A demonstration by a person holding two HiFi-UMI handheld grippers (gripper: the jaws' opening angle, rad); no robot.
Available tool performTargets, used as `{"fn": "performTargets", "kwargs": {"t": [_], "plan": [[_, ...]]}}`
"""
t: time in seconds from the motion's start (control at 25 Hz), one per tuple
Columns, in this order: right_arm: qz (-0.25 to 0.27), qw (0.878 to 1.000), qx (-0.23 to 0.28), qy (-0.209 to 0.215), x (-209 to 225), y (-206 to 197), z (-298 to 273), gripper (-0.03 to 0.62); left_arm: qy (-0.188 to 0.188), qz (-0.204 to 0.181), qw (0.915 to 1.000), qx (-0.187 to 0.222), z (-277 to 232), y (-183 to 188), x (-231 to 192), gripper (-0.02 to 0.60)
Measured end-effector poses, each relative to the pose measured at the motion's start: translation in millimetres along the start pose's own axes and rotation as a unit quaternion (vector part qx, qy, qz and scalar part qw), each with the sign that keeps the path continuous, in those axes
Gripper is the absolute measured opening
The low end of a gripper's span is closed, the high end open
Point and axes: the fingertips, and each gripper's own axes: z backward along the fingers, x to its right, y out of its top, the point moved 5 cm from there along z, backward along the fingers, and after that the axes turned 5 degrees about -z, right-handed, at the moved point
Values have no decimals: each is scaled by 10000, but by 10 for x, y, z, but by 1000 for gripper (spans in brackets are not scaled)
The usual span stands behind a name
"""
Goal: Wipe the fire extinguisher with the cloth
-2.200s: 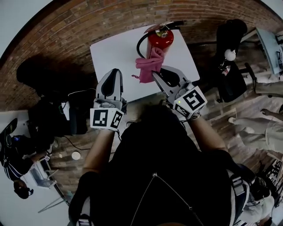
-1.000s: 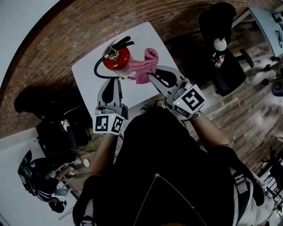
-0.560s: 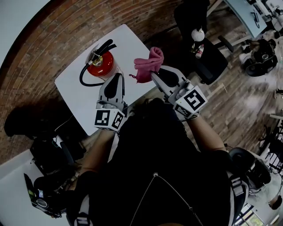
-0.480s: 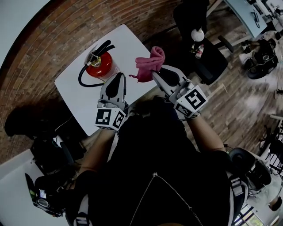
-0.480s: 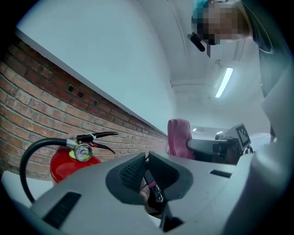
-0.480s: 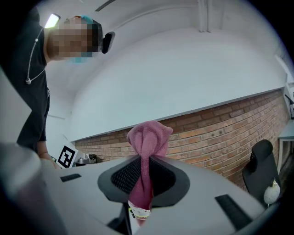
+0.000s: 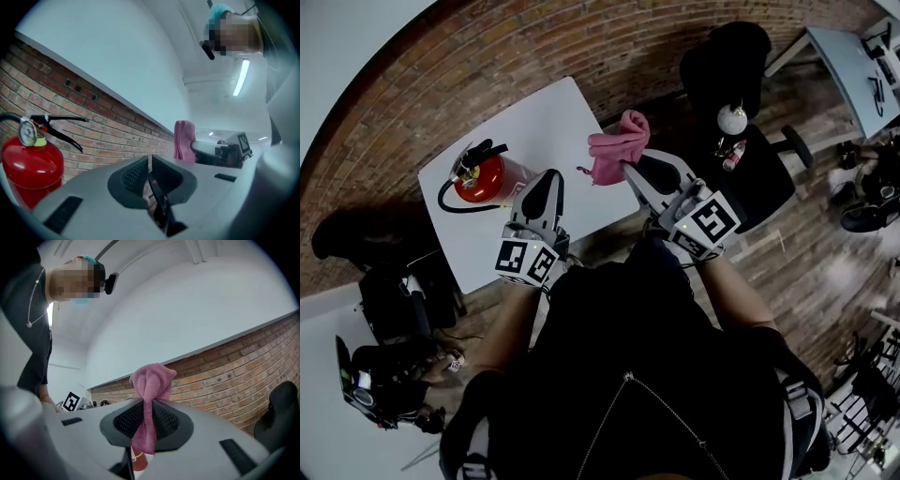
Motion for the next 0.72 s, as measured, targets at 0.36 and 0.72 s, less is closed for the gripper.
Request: {"fn": "performTargets", "kwargs": {"t": [0.36, 0.72], "plan": [[-42, 9921, -755, 1003, 1107, 191, 228, 69, 1543, 169, 9876, 218, -486, -1, 438, 32], [-262, 9807, -1048, 1629, 1002, -95, -406, 69, 2016, 134, 9791, 227, -277, -29, 150, 32]]}}
